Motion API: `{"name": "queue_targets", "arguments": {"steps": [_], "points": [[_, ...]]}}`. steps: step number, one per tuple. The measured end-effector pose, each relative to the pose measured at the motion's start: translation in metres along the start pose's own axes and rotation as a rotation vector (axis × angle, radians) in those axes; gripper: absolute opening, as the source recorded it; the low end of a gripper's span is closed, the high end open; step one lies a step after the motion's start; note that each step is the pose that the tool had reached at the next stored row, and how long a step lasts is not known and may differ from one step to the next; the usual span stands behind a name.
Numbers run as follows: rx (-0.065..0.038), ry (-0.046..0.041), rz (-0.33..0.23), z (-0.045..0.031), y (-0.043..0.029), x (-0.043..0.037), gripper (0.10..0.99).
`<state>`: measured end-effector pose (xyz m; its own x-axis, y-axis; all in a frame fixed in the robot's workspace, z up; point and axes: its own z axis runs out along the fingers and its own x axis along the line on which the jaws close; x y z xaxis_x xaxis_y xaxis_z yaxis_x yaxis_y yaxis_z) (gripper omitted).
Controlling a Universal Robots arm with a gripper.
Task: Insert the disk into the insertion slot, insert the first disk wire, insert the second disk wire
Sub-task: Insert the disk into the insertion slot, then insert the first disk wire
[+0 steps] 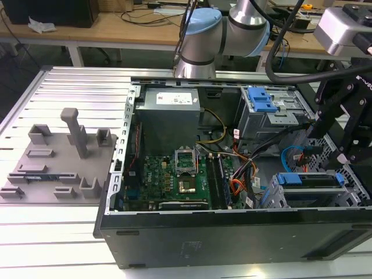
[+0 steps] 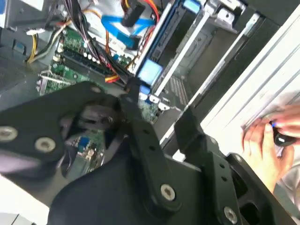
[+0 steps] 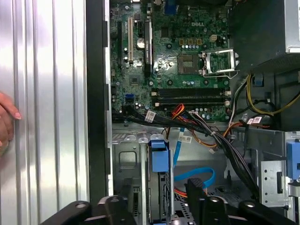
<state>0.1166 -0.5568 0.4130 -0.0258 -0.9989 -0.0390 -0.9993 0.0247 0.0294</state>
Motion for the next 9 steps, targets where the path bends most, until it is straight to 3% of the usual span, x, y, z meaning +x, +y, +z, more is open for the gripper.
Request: {"name": "queue_targets", "arguments": {"steps": [1,2,9], "points": [[0.0,-0.0001,0.0,0.0,0.0,0.0,0.557],[0.0,0.0,0.0,0.0,0.0,0.0,0.624],[0.0,0.0,-0.001,0.0,0.0,0.0,0.624]]}}
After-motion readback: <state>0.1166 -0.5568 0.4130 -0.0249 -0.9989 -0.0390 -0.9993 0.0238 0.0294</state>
